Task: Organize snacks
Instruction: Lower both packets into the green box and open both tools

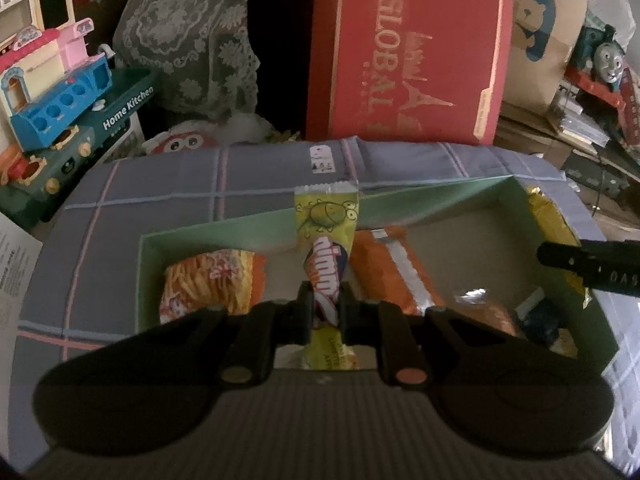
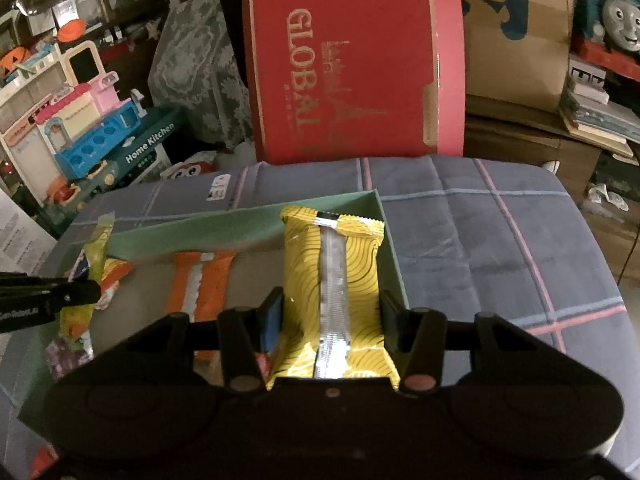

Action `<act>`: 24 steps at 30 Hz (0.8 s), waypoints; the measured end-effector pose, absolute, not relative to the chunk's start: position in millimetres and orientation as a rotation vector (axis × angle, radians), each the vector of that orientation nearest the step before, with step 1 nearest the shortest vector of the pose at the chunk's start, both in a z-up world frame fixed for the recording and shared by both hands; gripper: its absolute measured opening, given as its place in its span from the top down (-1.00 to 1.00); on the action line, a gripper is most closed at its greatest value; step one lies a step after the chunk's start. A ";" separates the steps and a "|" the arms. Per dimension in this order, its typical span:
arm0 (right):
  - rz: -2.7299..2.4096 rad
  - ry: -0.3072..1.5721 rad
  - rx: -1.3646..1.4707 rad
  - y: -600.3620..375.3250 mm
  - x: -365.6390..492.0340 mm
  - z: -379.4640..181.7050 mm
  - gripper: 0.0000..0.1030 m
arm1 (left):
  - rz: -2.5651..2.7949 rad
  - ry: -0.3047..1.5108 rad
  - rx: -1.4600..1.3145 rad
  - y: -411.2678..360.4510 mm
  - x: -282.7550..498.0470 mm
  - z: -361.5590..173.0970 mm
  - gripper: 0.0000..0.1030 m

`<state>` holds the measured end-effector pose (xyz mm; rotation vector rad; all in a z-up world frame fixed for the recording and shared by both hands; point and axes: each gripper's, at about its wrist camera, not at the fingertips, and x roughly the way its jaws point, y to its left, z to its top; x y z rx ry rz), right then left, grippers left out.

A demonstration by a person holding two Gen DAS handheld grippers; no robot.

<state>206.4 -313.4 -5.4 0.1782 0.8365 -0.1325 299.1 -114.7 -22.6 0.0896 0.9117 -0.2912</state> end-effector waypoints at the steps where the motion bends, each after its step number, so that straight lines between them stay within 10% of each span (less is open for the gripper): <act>1: -0.137 0.832 0.175 -313.1 206.7 -6.2 0.05 | -0.284 0.910 0.094 -115.4 301.9 -24.4 0.71; 3: -0.133 0.822 0.164 -311.9 208.9 -5.9 -0.01 | -0.273 0.902 0.092 -116.3 304.8 -24.4 0.04; 6: -0.127 0.791 0.173 -308.2 204.5 -3.7 -0.66 | -0.230 0.854 0.073 -115.4 298.8 -19.2 -1.00; 24: -0.143 0.738 0.201 -315.9 125.2 27.1 -1.00 | -0.277 0.834 0.089 -128.9 222.4 7.7 -1.00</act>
